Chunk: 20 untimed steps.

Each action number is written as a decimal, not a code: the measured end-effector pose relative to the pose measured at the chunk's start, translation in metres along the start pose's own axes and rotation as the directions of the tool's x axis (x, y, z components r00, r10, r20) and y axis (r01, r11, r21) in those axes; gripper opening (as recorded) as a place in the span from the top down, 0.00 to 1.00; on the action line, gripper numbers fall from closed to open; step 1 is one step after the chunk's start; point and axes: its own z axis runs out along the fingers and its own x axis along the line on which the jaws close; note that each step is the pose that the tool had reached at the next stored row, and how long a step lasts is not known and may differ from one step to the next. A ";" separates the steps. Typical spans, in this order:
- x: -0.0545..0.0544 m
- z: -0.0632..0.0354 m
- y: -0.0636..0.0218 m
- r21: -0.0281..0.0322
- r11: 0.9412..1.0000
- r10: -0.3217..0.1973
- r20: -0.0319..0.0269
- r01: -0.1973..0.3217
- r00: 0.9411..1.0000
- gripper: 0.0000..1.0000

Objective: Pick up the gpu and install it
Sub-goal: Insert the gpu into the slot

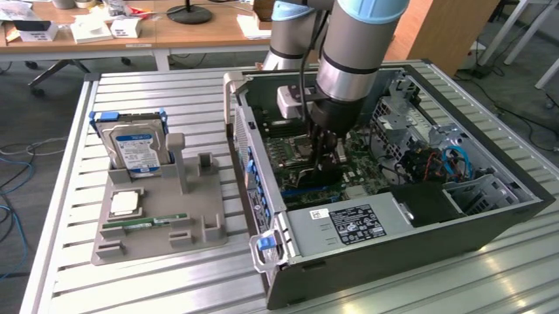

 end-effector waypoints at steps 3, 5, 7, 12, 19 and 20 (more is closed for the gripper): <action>0.000 -0.0091 -0.0001 0.000 1.000 0.000 0.000 0.000 1.000 0.67; -0.001 -0.0151 -0.0002 0.000 1.000 0.000 0.000 0.000 1.000 0.67; -0.001 -0.0198 -0.0002 0.000 1.000 0.000 0.000 0.000 1.000 0.67; -0.001 -0.0271 -0.0003 0.000 1.000 0.000 0.000 0.000 1.000 0.67; -0.001 -0.0367 -0.0004 0.000 1.000 0.000 0.000 0.000 1.000 0.67; -0.001 -0.0374 -0.0004 0.000 1.000 0.000 0.000 0.000 1.000 0.67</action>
